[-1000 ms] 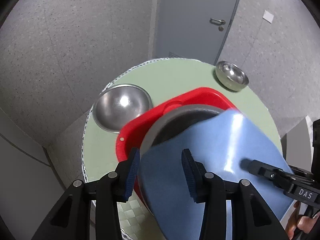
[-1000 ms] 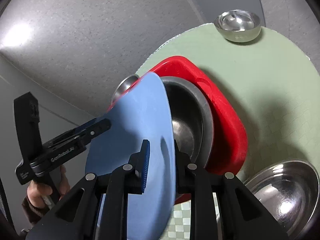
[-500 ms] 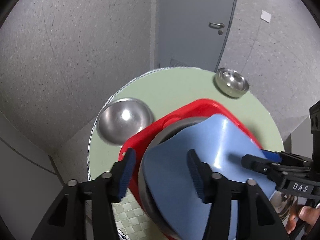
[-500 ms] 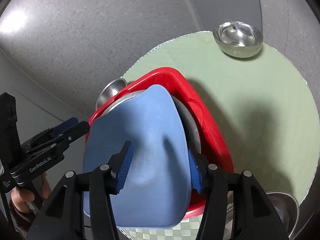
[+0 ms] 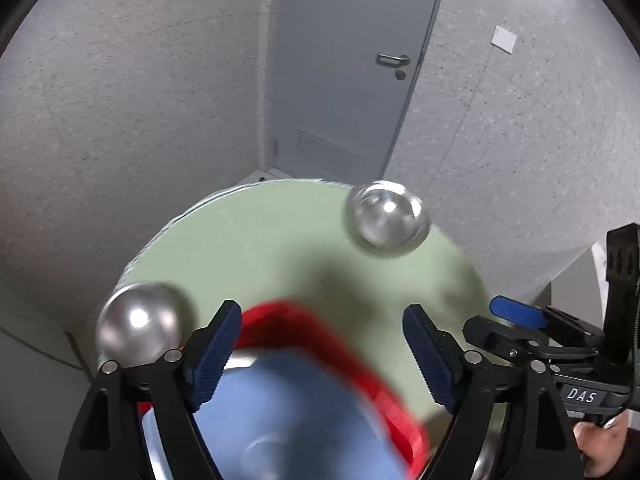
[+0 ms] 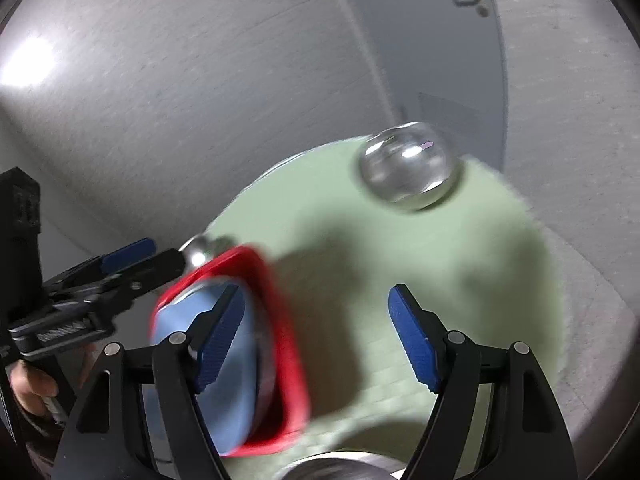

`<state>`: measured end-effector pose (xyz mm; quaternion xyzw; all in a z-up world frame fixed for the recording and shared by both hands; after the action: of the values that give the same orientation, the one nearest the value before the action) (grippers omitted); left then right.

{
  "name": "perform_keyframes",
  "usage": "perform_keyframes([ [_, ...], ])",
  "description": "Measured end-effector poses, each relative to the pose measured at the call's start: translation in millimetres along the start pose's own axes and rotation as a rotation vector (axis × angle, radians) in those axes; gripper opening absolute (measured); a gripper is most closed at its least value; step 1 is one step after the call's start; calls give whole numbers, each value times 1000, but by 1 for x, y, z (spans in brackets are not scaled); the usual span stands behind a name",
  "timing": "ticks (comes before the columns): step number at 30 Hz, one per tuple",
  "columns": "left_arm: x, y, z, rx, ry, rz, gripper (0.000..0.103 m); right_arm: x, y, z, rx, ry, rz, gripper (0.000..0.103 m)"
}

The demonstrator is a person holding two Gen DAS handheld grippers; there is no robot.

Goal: Organize plates and bowls
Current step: 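Open both grippers and pull back from the blue plate, then close both grippers on the rim of the medium steel bowl, then carry the medium steel bowl with both grippers beside the red basin and release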

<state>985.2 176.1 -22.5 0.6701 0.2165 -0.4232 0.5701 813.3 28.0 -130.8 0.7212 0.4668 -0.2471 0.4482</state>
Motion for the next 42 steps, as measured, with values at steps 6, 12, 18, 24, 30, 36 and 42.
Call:
perform_keyframes([
  [6,84,53,19,-36,-4,-98,86,19,61,68,76,-19,-15,78],
  [12,169,77,8,-149,-9,-218,85,74,105,111,150,-2,-83,78],
  [18,233,85,-3,-181,28,-314,65,130,126,116,148,4,-132,77],
  [24,260,88,-6,-179,-25,-329,35,161,130,127,173,30,-196,38],
  [30,252,94,3,-113,-15,-281,17,154,128,126,161,102,-197,25],
  [36,206,84,13,-95,-42,-192,17,111,120,114,161,152,-129,25],
  [42,131,62,38,-41,-68,-77,17,38,89,88,150,158,-28,25],
])
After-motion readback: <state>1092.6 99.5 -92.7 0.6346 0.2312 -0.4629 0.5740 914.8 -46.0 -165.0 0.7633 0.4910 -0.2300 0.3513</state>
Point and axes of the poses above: each gripper's, at about its wrist camera, not at the fingertips, and x roughly the way its jaws point, z to its right, y to its top, the point moved 3 cm from there along x, roughly the way its jaws point, and after that the axes turned 12 degrees about x, right-handed, at the moved point
